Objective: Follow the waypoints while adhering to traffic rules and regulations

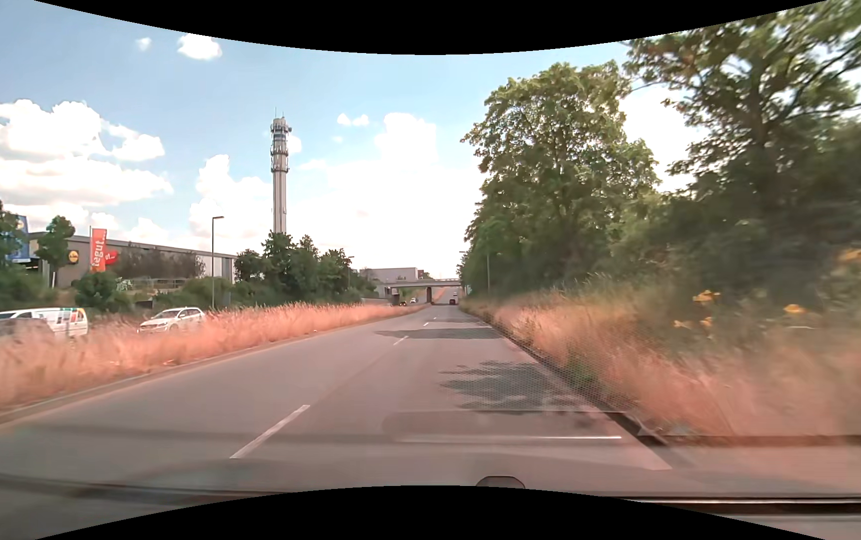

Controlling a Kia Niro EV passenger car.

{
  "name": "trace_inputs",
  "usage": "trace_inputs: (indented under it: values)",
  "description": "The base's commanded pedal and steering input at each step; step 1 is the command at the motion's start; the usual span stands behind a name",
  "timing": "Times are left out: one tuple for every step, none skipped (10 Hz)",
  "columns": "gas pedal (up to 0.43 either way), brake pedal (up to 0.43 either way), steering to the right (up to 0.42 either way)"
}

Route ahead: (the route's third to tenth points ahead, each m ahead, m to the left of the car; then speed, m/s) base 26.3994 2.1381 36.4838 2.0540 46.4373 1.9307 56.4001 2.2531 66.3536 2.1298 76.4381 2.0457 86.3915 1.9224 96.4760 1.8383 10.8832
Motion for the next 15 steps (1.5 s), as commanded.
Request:
trace_inputs:
  values:
    - [0.000,0.000,-0.006]
    - [0.000,0.000,-0.006]
    - [0.000,0.000,-0.006]
    - [0.000,0.000,-0.006]
    - [0.000,0.000,-0.008]
    - [0.000,0.000,-0.007]
    - [0.000,0.000,-0.007]
    - [0.000,0.000,-0.007]
    - [0.000,0.000,-0.007]
    - [0.000,0.000,-0.007]
    - [0.000,0.000,-0.007]
    - [0.000,0.000,-0.007]
    - [0.000,0.000,-0.007]
    - [0.000,0.000,-0.007]
    - [0.000,0.000,-0.007]
